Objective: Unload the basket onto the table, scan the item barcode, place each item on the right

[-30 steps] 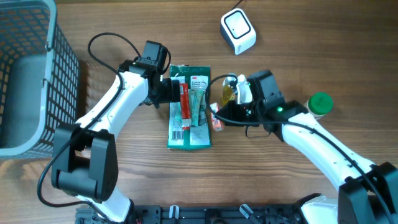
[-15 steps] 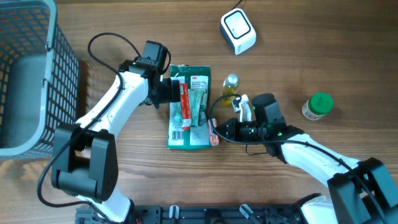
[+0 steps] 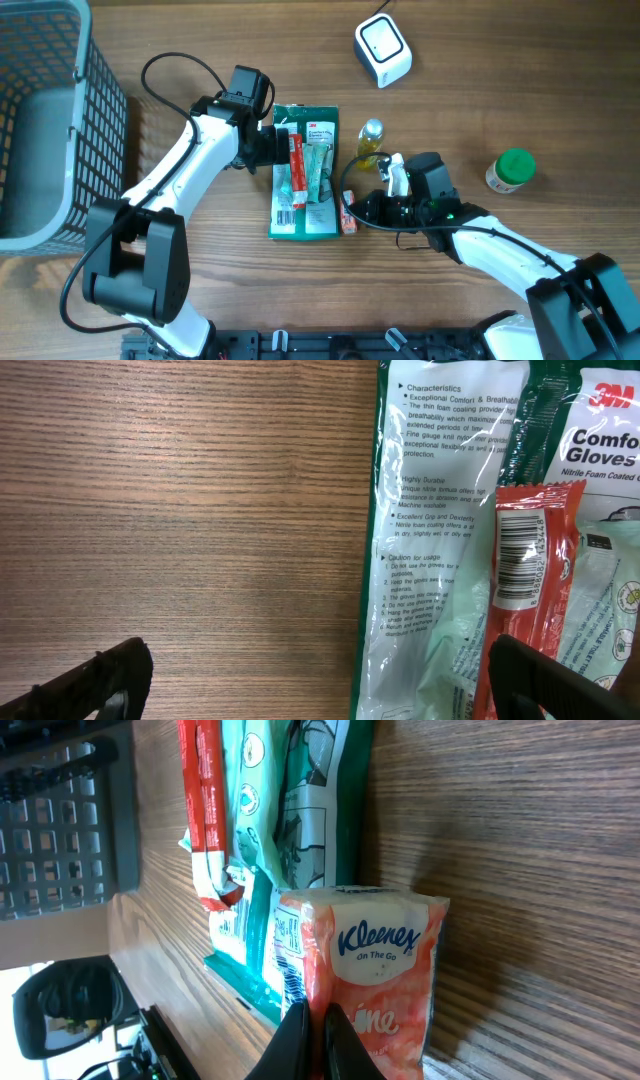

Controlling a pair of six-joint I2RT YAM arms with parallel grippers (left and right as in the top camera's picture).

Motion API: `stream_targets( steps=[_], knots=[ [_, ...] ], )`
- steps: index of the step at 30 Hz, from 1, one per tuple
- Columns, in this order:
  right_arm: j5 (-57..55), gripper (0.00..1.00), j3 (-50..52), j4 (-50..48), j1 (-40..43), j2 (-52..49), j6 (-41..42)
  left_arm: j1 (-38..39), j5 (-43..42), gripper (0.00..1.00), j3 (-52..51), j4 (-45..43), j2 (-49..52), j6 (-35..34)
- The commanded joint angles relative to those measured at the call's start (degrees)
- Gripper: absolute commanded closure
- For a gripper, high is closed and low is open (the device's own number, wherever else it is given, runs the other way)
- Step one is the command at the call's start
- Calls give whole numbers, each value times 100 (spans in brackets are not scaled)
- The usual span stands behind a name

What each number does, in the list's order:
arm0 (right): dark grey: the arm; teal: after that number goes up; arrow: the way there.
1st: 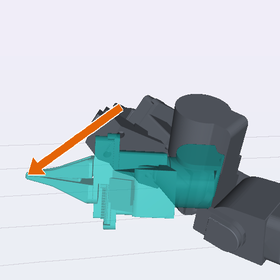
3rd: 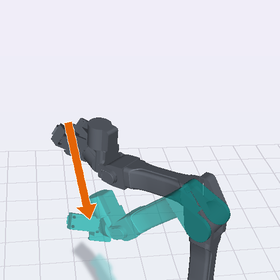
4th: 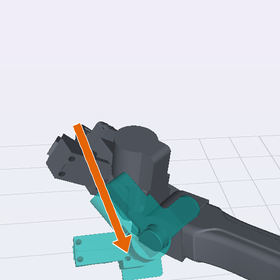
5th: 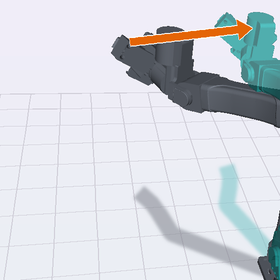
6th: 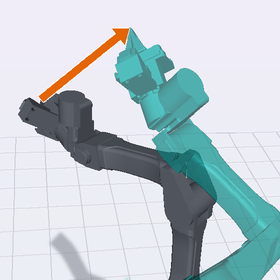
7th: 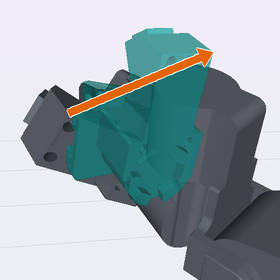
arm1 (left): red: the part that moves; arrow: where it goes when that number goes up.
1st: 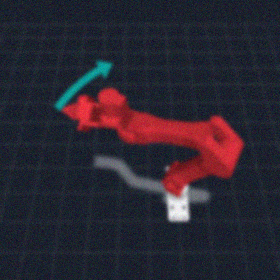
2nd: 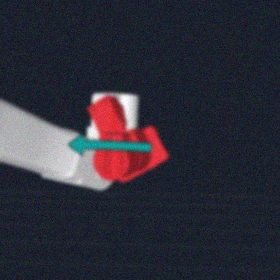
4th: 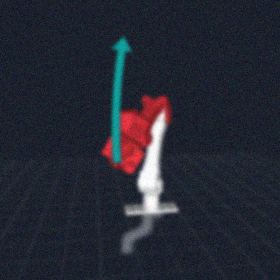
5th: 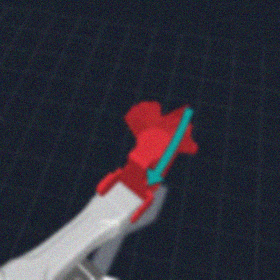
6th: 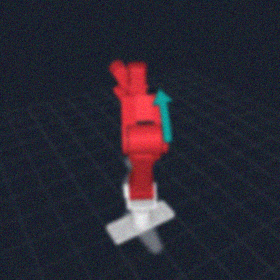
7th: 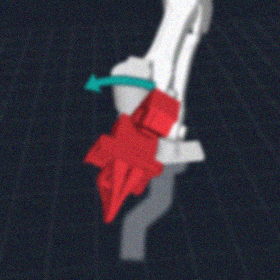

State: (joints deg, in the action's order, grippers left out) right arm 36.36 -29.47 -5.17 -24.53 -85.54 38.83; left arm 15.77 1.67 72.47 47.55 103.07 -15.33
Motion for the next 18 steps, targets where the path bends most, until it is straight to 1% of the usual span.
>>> stream_targets(
  steps=[1,10,18],
  knots=[
    [-101,95,26,11,17,63,31,20,35,0,-26,2,-94,-9],
    [-341,94,26,199,20,63,37,20,35,0,-26,2,-94,-9],
    [-446,90,26,199,20,63,28,20,37,0,-26,2,-94,-9]
  ],
)
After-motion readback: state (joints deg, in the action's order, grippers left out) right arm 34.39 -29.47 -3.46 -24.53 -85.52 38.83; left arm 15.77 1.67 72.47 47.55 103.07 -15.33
